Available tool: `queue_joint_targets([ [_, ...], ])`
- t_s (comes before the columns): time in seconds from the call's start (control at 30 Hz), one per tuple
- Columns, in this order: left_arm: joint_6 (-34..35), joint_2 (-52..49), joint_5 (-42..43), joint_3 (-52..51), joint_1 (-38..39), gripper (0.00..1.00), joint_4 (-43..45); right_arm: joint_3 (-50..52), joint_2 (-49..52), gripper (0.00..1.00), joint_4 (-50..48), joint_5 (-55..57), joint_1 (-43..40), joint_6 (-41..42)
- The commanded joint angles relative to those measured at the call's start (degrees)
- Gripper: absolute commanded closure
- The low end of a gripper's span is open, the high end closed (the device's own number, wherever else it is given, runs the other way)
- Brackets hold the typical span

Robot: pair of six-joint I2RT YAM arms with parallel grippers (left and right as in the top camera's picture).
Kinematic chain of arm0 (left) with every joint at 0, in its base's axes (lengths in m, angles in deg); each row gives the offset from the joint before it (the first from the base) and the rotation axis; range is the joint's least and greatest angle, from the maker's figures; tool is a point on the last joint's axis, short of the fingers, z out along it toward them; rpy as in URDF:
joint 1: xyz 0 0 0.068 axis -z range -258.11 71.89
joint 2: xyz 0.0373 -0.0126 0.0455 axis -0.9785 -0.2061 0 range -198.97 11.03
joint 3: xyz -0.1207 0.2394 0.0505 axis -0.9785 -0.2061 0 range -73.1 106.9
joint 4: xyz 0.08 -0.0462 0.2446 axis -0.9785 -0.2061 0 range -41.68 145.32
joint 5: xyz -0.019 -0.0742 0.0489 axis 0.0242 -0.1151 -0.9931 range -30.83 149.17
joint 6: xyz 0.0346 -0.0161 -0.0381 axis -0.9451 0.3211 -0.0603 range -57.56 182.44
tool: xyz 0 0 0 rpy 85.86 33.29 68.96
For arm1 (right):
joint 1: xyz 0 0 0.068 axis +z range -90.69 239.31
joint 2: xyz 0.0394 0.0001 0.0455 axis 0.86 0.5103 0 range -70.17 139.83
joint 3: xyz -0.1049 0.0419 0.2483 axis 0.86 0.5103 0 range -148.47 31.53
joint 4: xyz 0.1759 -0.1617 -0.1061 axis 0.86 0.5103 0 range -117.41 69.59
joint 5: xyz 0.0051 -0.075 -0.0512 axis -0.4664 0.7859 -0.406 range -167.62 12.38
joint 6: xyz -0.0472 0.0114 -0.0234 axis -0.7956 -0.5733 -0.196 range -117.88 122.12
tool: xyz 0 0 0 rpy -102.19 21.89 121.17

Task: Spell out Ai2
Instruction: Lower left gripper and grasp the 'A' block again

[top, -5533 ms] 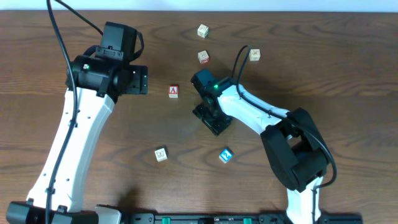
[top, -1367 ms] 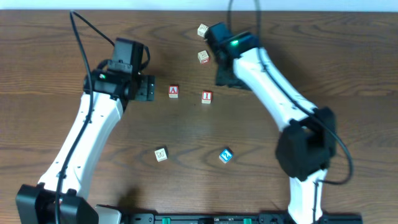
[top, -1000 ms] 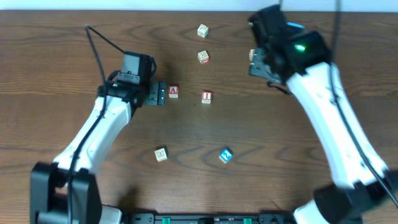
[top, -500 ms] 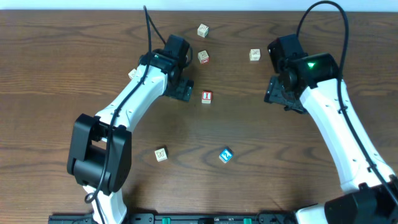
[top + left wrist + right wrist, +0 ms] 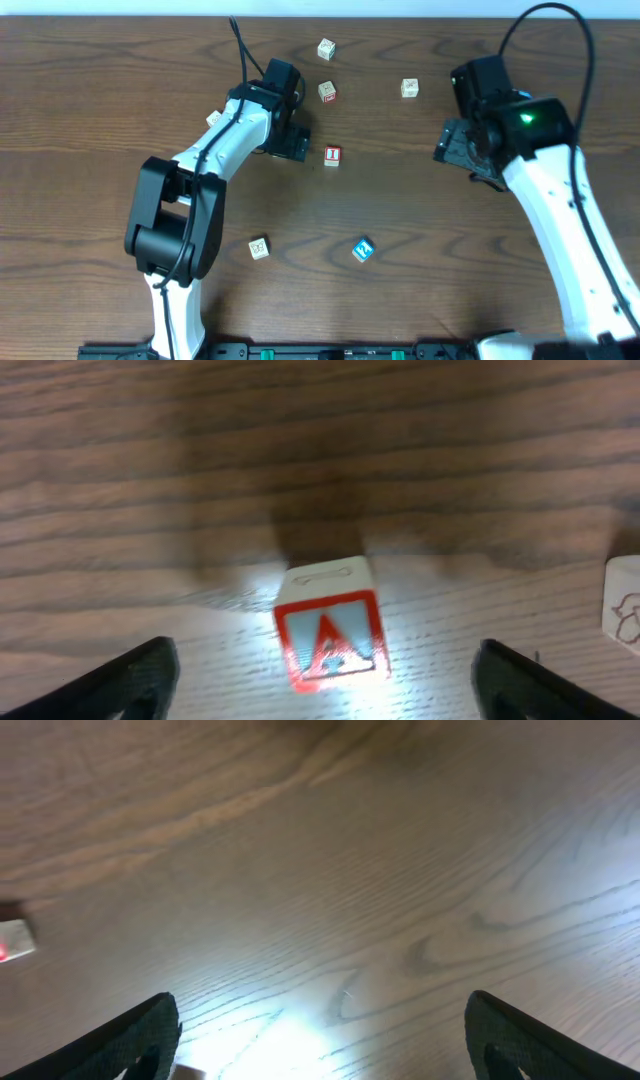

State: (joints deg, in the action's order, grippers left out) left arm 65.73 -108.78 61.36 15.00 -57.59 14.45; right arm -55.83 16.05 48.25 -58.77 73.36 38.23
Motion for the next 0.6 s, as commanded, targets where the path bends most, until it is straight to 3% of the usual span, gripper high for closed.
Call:
queue_joint_targets([
  [0.0,2.43,-2.03,2.34,0.63,0.11,0.14,0.66,0.15,-2.14,0.08,0.15,0.17,-0.37,-1.38],
  [0.13,2.58,-2.03,2.32,0.63,0.24,0.41,2.10,0.15,-2.62,0.08,0.63,0.15,-0.37,-1.70],
  [0.23,2.58,-2.05,2.32,0.63,0.24,0.54,2.47,0.15,-2.64,0.08,0.87,-0.13,-0.37,-1.68],
  [0.37,3.15,-2.05,2.32,0.63,0.26,0.65,3.48,0.15,-2.64,0.08,0.92,-0.74,-0.37,-1.70],
  [0.57,5.18,-2.05,2.32,0.61,1.49,0.67,3.48,0.15,-2.64,0.08,0.90,-0.87,-0.37,-1.70],
])
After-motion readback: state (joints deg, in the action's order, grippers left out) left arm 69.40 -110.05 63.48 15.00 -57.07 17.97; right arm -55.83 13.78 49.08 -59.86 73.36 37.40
